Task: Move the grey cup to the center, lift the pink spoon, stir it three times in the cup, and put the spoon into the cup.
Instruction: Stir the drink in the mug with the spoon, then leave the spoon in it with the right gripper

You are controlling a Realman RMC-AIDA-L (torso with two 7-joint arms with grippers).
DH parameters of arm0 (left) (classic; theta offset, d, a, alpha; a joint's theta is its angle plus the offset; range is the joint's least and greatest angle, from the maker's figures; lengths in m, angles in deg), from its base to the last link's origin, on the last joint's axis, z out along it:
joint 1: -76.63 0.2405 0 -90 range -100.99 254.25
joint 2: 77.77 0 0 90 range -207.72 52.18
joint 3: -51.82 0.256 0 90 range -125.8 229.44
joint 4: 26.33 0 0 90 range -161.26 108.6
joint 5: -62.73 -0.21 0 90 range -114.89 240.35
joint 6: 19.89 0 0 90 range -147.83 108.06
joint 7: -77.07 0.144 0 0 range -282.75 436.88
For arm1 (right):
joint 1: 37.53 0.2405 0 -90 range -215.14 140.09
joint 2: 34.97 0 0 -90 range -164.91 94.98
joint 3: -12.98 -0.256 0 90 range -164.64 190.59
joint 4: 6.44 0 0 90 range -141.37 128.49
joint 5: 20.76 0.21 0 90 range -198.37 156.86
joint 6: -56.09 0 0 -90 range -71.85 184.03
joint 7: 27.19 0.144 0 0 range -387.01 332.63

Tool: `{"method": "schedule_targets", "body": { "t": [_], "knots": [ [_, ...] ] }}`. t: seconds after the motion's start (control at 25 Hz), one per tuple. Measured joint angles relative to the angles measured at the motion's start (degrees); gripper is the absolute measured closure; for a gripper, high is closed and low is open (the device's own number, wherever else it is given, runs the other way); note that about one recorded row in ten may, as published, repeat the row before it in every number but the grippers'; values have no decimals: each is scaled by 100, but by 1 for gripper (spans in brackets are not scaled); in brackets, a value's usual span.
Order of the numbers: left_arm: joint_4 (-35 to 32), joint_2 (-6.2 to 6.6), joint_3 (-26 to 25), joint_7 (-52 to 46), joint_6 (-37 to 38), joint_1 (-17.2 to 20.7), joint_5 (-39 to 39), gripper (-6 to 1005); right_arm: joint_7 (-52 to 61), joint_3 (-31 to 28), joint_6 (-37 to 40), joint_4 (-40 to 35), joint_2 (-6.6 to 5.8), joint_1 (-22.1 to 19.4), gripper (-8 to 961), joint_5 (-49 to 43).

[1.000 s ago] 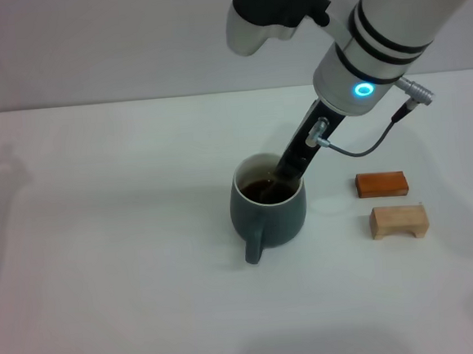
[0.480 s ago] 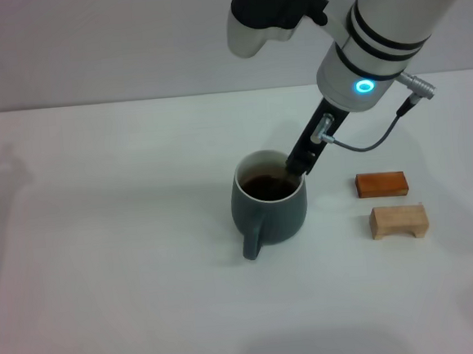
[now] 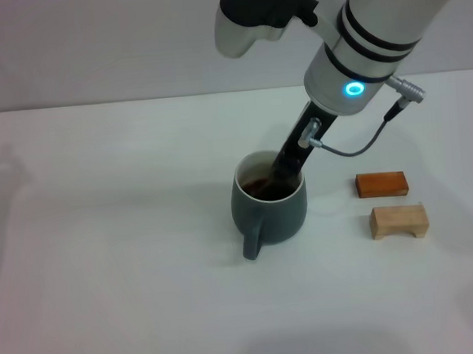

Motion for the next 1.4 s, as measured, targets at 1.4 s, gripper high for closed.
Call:
{"method": "schedule_targets", "body": {
  "t": [1.4],
  "knots": [
    [1, -9, 0, -56, 165, 79, 7, 1001, 47, 5, 29, -38, 1, 157, 809, -321]
  ]
}}
